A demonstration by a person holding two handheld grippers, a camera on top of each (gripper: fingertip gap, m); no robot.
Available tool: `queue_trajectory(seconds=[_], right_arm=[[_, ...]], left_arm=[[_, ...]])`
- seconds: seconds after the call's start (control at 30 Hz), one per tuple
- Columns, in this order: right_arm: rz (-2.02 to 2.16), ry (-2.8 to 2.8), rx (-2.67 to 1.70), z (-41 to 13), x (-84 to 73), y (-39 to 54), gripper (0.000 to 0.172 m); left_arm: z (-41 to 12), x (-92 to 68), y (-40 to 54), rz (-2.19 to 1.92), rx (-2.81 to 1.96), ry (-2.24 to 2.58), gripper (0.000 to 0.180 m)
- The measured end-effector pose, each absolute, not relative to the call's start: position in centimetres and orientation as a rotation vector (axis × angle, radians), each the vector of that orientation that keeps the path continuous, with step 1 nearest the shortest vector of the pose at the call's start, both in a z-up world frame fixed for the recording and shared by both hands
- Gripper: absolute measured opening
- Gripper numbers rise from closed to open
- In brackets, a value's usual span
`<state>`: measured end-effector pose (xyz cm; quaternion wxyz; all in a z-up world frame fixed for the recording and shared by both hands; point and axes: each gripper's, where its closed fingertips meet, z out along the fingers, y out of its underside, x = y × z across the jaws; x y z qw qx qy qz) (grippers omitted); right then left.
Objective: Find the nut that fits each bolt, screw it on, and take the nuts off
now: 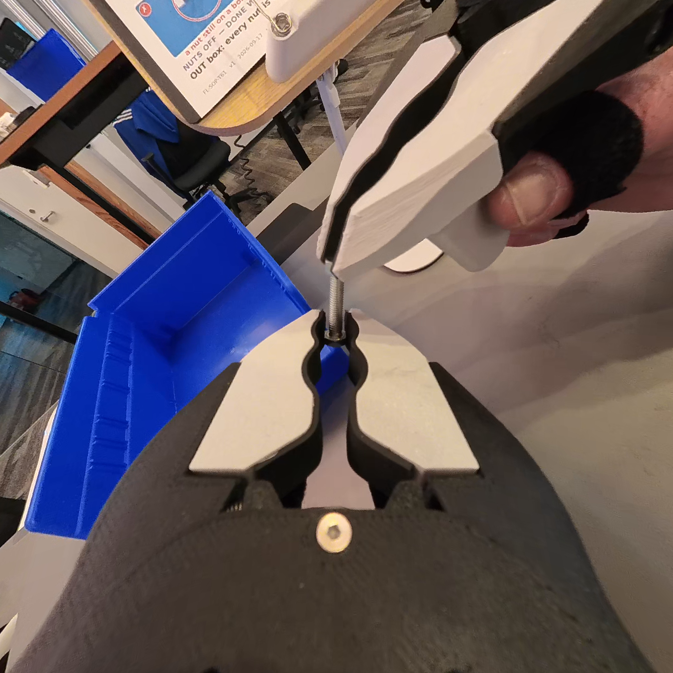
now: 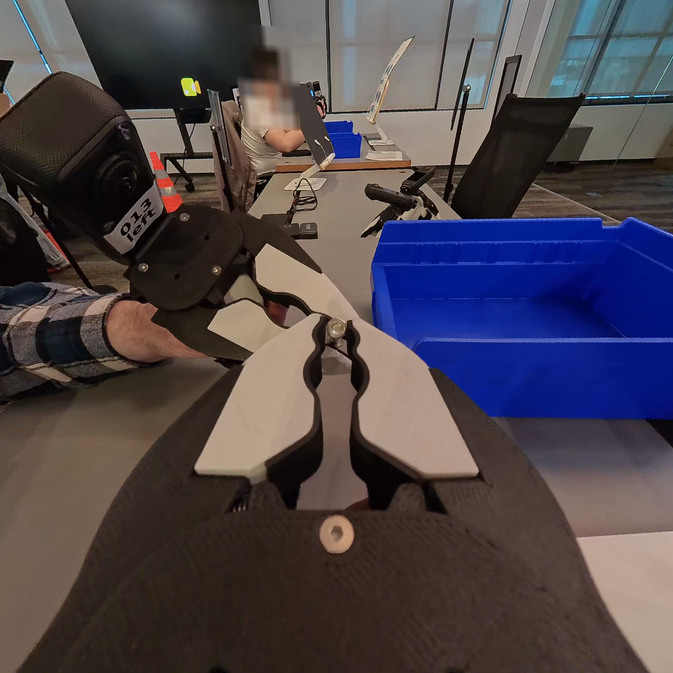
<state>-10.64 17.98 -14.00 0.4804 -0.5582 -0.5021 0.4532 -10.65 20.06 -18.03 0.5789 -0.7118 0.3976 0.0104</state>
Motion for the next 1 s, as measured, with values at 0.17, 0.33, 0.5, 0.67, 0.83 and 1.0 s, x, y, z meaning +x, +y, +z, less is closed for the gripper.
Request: queue_trajectory(seconds=[0.17, 0.33, 0.5, 0.67, 0.83, 1.0], right_arm=[[1.104, -1.227, -1.360, -14.0, -10.7, 17.9, 0.012], [1.104, -1.227, -1.349, -13.9, -10.7, 17.8, 0.020], [1.107, -1.232, -1.299, -13.4, -10.6, 17.6, 0.038], [1.184, -1.266, -1.202, -12.9, -11.0, 16.2, 0.065], [1.251, -1.319, -1.155, -13.1, -11.3, 14.8, 0.065], [1.255, -1.316, -1.161, -13.1, -11.2, 15.0, 0.061]], left_arm=[[-18.1, -10.6, 20.0, 0.020, -1.664, 0.933, 0.010], [-18.0, -10.5, 20.0, 0.008, -1.664, 0.930, 0.010], [-17.9, -10.1, 19.8, -0.094, -1.669, 0.909, 0.010], [-17.5, -8.9, 19.0, -0.402, -1.677, 0.855, 0.010], [-17.3, -8.2, 18.6, -0.571, -1.679, 0.829, 0.010], [-17.3, -8.2, 18.6, -0.613, -1.680, 0.814, 0.010]])
